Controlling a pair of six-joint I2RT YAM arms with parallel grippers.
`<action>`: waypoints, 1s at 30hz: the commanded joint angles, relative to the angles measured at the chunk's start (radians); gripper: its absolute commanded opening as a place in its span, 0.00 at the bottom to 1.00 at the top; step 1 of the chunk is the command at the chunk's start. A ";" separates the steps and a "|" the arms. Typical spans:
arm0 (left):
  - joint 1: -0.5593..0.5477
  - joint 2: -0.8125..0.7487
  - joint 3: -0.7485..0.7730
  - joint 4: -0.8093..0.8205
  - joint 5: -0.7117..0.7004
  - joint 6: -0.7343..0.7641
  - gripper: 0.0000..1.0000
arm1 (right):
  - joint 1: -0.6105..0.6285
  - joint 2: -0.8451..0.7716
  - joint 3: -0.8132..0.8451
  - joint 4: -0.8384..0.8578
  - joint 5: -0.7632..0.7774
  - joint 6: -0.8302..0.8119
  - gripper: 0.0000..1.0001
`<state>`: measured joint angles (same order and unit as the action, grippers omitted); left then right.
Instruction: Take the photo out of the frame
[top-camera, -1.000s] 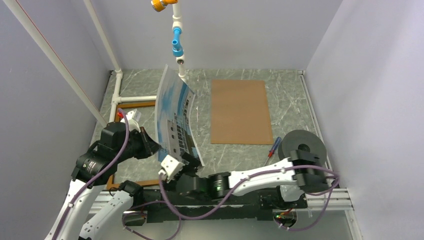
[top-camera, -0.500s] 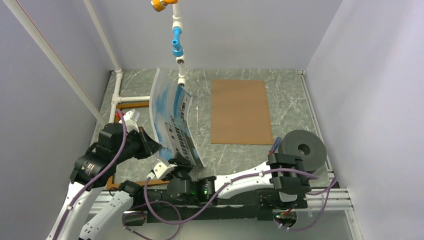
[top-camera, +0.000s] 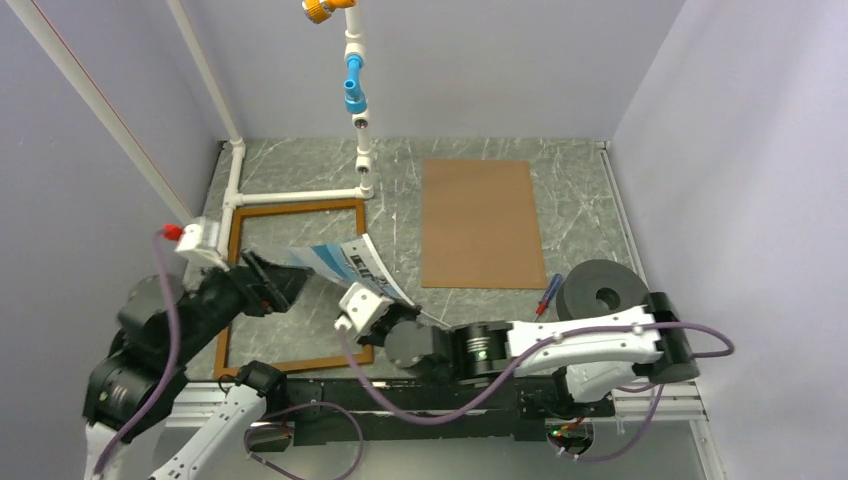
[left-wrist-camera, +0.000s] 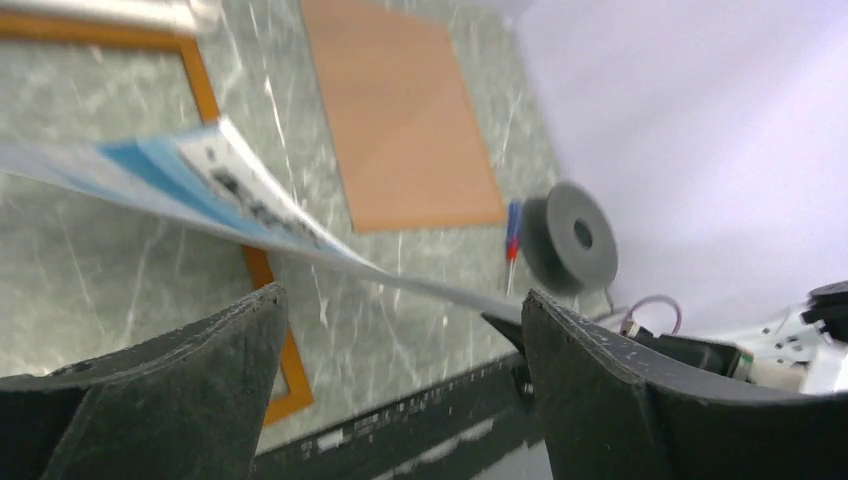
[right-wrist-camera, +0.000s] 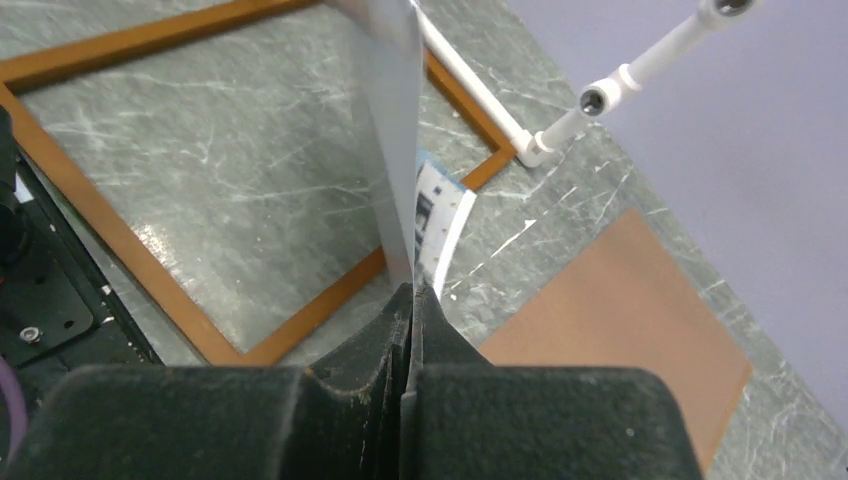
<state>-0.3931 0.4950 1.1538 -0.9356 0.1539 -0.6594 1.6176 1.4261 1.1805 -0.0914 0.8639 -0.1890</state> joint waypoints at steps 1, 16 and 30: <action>0.004 -0.063 0.103 0.053 -0.176 0.053 0.90 | -0.049 -0.138 0.057 -0.233 -0.070 0.050 0.00; 0.004 -0.021 0.070 0.097 -0.127 0.119 0.92 | -0.597 -0.359 0.168 -0.121 0.033 -0.257 0.00; 0.004 -0.051 -0.040 0.135 -0.053 0.111 0.92 | -0.634 -0.210 -0.093 0.027 -0.164 -0.641 0.00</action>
<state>-0.3931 0.4683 1.1305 -0.8566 0.0681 -0.5610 0.9882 1.1419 1.2583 -0.0910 0.8185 -0.7238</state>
